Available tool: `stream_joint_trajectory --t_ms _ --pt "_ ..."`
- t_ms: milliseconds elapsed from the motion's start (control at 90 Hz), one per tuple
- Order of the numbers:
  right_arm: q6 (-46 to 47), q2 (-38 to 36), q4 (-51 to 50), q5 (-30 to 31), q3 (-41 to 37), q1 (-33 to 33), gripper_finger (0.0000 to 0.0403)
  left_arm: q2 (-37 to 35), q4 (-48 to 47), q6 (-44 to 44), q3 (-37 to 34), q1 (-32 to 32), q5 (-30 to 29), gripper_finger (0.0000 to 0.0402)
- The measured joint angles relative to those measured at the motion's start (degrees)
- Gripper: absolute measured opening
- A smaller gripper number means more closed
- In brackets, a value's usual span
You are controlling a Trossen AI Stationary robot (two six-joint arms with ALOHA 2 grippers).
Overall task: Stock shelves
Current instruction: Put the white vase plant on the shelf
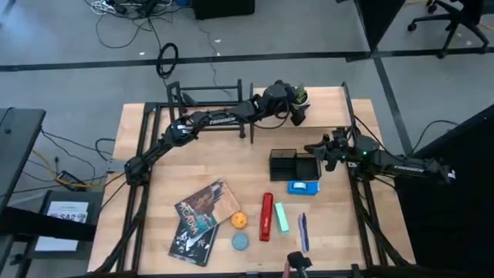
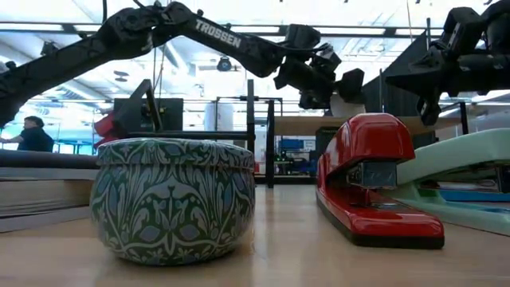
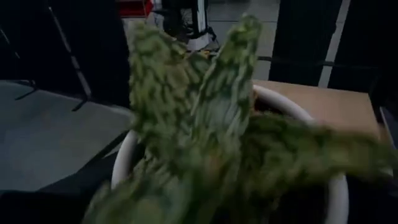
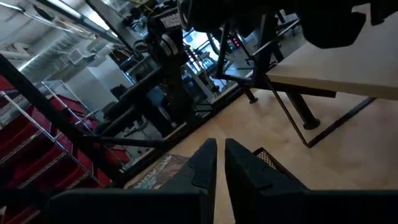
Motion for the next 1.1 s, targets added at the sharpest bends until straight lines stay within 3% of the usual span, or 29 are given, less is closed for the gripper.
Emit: stream_joint_trajectory --t_ms 344,644,978,1100 --pt "0.0 0.0 0.2 0.0 0.0 0.0 0.0007 -0.4 -1.5 1.1 0.1 0.4 0.0 0.0363" --pt "0.0 0.0 0.3 0.0 0.0 0.0 0.0007 -0.6 -9.2 4.5 7.5 -0.1 0.4 0.0363" --pt "0.0 0.0 0.9 0.0 0.0 0.0 0.0007 -1.5 -3.6 5.9 7.5 -1.3 0.3 0.0363" --pt "0.0 0.0 1.1 0.0 0.0 0.0 0.0007 -3.5 -2.4 9.5 7.5 -2.3 -2.5 0.0363"
